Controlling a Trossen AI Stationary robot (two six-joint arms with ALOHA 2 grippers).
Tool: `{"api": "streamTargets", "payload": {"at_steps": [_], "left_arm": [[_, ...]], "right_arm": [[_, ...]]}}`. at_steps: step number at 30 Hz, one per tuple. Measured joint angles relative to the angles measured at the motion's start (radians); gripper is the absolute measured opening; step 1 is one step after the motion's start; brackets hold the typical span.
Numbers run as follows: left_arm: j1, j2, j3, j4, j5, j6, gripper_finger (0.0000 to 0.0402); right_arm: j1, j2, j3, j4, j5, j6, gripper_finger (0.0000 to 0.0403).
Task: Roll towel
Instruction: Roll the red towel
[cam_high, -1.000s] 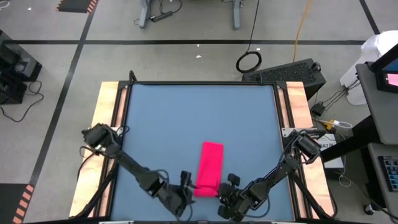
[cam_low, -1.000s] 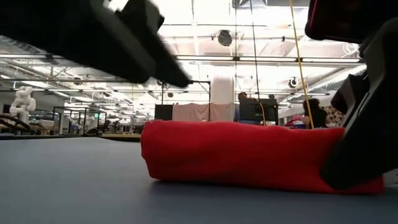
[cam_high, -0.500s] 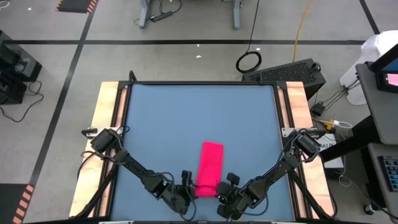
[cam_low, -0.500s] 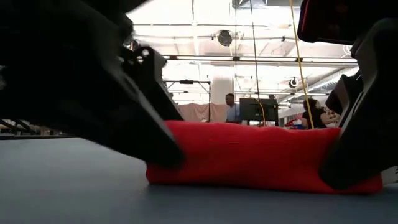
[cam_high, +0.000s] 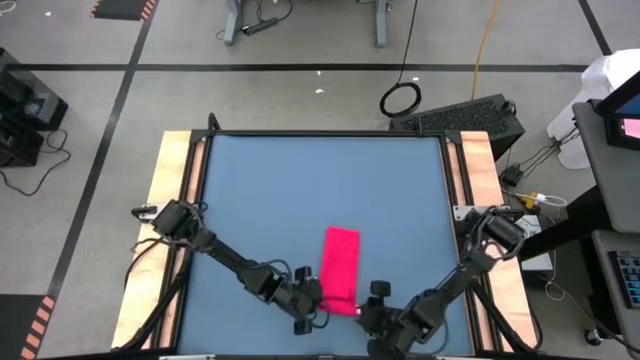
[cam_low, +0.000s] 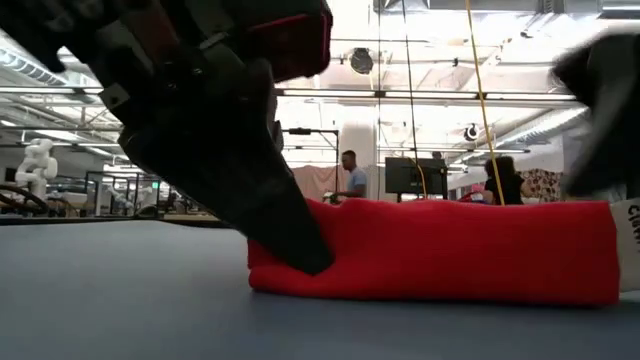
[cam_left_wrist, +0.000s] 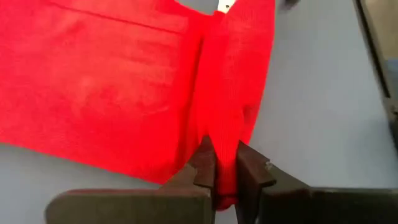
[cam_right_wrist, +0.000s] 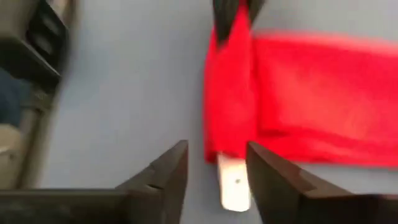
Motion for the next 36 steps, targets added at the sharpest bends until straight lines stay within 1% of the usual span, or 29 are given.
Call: {"api": "streamTargets", "payload": {"at_steps": [2,5,7,9,11,15,20,24,27,29,31,36], "left_arm": [[0.012,0.000,0.000,-0.001,0.040,-0.022,0.0026],[0.026,-0.001,0.000,0.007,0.098,-0.039,0.0023],[0.031,-0.001,0.000,0.008,0.117,-0.057,0.0023],[0.032,-0.001,0.000,0.010,0.125,-0.060,0.0022],[0.036,-0.001,0.000,0.012,0.134,-0.060,0.0022],[0.036,0.000,-0.001,0.017,0.139,-0.060,0.0021],[0.036,0.000,-0.001,0.016,0.143,-0.061,0.0021],[0.036,0.001,-0.001,0.016,0.143,-0.061,0.0020],[0.035,0.001,-0.001,0.016,0.126,-0.064,0.0024],[0.031,0.002,-0.001,0.016,0.073,-0.090,0.0037],[0.025,0.002,-0.002,0.014,0.049,-0.102,0.0058],[0.010,0.003,-0.003,0.016,0.027,-0.075,0.0133]], "right_arm": [[0.031,-0.020,0.004,0.007,0.084,-0.049,0.0171],[0.078,-0.003,0.002,0.046,0.230,-0.125,0.0201],[0.095,0.019,0.004,0.113,0.285,-0.175,0.0213],[0.105,0.043,0.004,0.159,0.314,-0.205,0.0218],[0.099,0.078,0.005,0.204,0.313,-0.214,0.0218],[0.071,0.132,0.004,0.240,0.316,-0.216,0.0210],[0.039,0.154,0.005,0.246,0.309,-0.205,0.0201],[0.009,0.154,0.006,0.245,0.240,-0.201,0.0189],[-0.015,0.154,0.007,0.235,0.185,-0.154,0.0174],[-0.028,0.151,0.008,0.224,0.147,-0.108,0.0161],[-0.035,0.150,0.010,0.212,0.124,-0.062,0.0146],[-0.036,0.148,0.010,0.174,0.115,0.015,0.0111]]}}
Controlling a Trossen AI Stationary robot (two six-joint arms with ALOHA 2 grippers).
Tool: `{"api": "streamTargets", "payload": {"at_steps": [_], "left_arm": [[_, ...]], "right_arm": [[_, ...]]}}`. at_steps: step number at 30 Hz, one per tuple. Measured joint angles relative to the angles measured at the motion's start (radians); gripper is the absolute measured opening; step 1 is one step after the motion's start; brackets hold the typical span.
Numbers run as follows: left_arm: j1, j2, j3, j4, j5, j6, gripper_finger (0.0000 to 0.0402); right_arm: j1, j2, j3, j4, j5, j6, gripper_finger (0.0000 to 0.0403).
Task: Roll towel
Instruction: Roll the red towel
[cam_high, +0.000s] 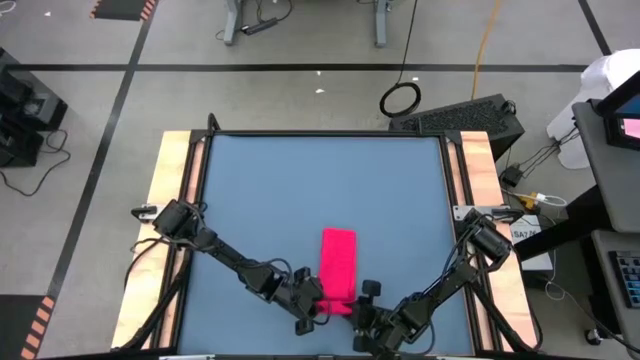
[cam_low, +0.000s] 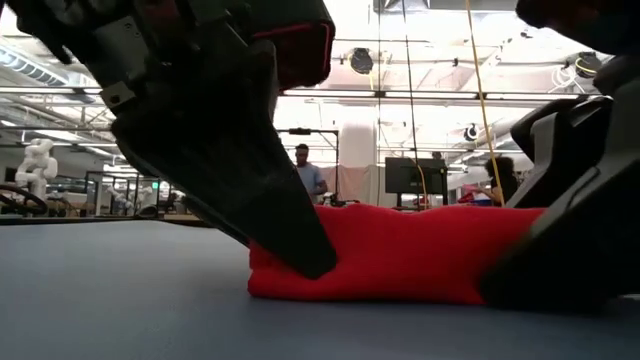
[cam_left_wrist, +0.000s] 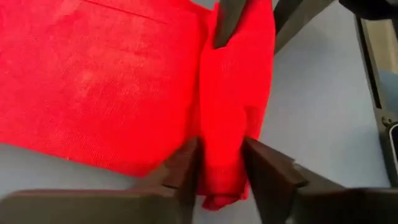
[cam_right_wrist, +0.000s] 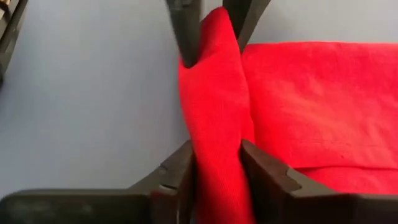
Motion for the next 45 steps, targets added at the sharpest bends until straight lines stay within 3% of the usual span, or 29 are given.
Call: {"api": "streamTargets", "payload": {"at_steps": [7,11,13,18,24,37,41,45], "left_arm": [[-0.026,-0.063,-0.002,-0.033,-0.052,0.149,0.0258],[-0.097,-0.096,0.000,-0.035,-0.248,0.342,0.0289],[-0.140,-0.096,-0.001,-0.006,-0.342,0.456,0.0290],[-0.191,-0.043,0.000,0.059,-0.365,0.595,0.0286],[-0.188,0.018,-0.001,0.081,-0.461,0.600,0.0285],[-0.154,0.083,0.004,0.098,-0.435,0.561,0.0283],[-0.143,0.085,0.004,0.093,-0.420,0.486,0.0250],[-0.127,0.085,0.005,0.073,-0.386,0.415,0.0181]], "right_arm": [[-0.001,-0.002,0.000,-0.017,-0.028,0.108,0.0080],[-0.001,-0.002,0.000,-0.021,-0.036,0.195,0.0076],[-0.002,-0.002,0.000,-0.021,-0.039,0.214,0.0076],[-0.008,-0.001,-0.001,-0.021,-0.049,0.228,0.0075],[-0.027,-0.002,-0.001,-0.025,-0.096,0.221,0.0075],[-0.031,-0.001,-0.002,-0.024,-0.100,0.219,0.0075],[-0.029,-0.008,-0.002,-0.023,-0.098,0.205,0.0075],[-0.018,-0.040,-0.006,-0.033,-0.078,0.149,0.0086]]}}
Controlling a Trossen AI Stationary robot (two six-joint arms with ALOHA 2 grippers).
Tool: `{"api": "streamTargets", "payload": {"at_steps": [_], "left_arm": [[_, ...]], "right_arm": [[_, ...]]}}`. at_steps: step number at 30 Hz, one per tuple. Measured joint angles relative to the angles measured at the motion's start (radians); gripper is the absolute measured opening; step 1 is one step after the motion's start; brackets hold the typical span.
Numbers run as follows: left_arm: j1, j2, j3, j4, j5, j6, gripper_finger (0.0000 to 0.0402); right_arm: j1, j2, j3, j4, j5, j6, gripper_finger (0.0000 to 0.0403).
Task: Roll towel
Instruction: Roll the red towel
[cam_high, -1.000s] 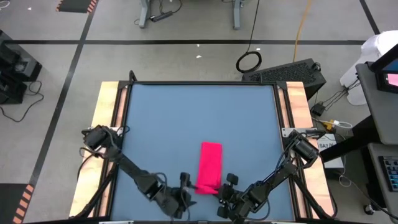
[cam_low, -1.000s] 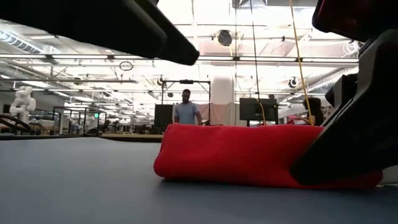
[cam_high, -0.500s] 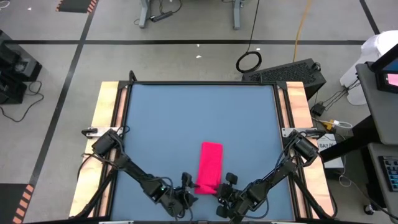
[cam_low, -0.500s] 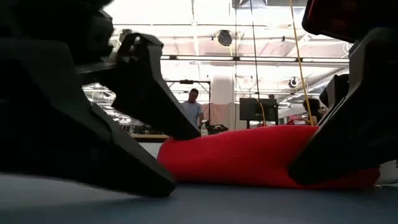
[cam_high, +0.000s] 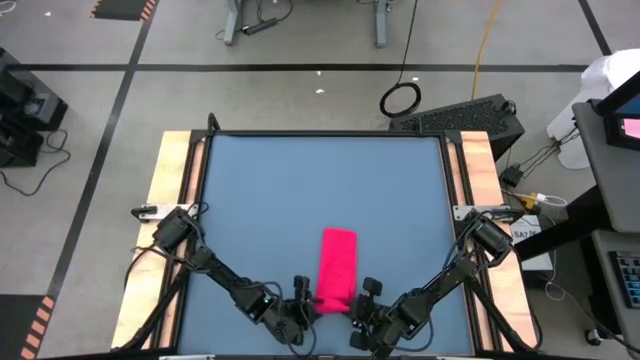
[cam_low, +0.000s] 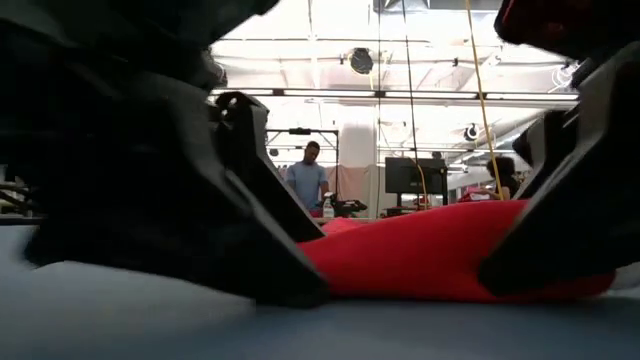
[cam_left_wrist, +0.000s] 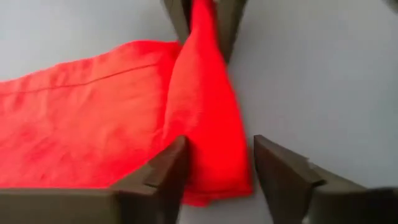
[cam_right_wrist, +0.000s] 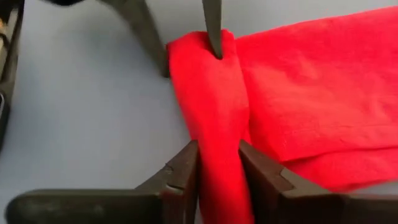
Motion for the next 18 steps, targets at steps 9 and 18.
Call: {"api": "streamTargets", "payload": {"at_steps": [9,18], "left_arm": [[0.035,0.000,-0.001,-0.022,0.039,-0.059,0.0032],[0.098,-0.041,-0.003,-0.062,0.256,-0.155,0.0050]], "right_arm": [[0.045,-0.113,-0.002,-0.053,0.030,-0.236,0.0186],[0.138,-0.050,0.000,0.042,0.254,-0.404,0.0228]]}}
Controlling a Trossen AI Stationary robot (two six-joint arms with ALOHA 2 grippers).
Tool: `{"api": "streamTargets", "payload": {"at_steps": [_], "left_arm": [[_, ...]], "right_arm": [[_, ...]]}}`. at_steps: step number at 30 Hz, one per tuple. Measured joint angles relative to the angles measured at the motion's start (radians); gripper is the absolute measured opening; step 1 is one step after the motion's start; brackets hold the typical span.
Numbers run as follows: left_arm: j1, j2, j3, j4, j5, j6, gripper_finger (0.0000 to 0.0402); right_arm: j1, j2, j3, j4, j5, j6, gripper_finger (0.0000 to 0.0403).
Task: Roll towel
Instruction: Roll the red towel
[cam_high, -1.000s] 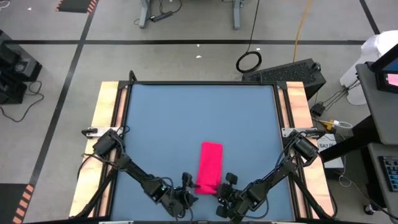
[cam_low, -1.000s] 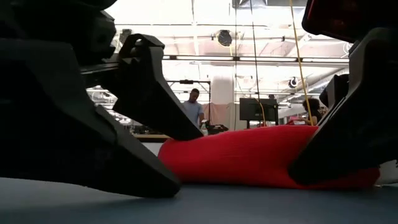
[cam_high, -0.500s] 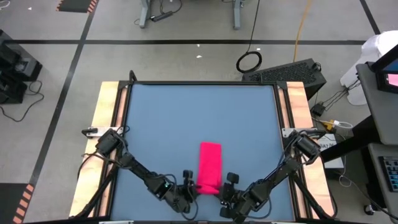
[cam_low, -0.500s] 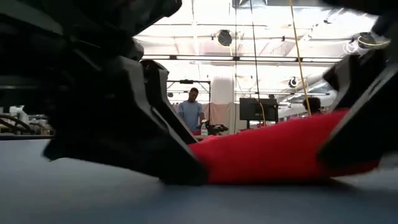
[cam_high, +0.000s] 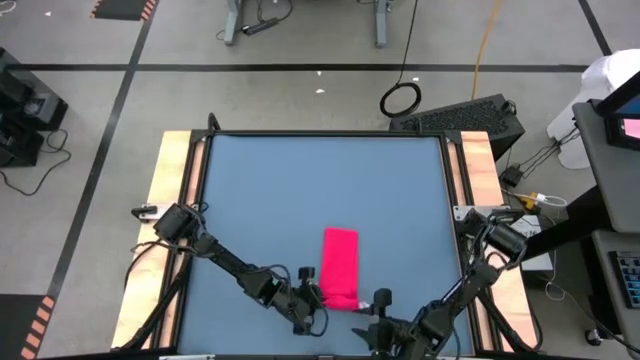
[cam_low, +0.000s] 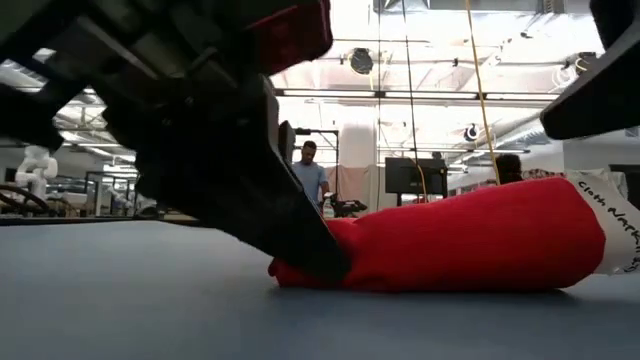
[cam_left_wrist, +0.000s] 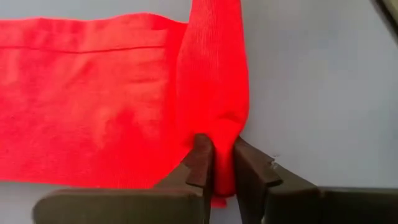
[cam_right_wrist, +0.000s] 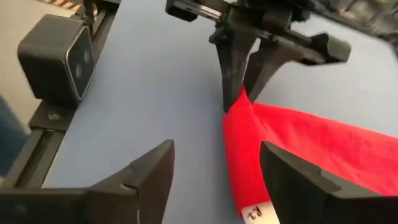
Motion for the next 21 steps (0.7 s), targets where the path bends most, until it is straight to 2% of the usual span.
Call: {"api": "streamTargets", "payload": {"at_steps": [3,6,12,16,21], "left_arm": [[0.023,-0.016,0.000,-0.017,0.089,-0.007,0.0053],[0.049,-0.016,-0.001,-0.019,0.188,-0.018,0.0048],[0.109,-0.017,0.002,-0.065,0.351,-0.140,0.0047],[0.128,-0.017,0.002,-0.068,0.395,-0.163,0.0047],[0.130,-0.017,0.001,-0.067,0.405,-0.167,0.0047]], "right_arm": [[0.005,0.035,0.000,0.028,0.053,-0.010,0.0219],[-0.007,0.063,0.001,0.045,0.052,-0.018,0.0210],[-0.040,0.076,0.001,0.066,0.052,-0.098,0.0201],[-0.055,0.076,-0.001,0.058,0.052,-0.109,0.0201],[-0.068,0.076,-0.065,0.074,0.050,0.014,0.0201]]}}
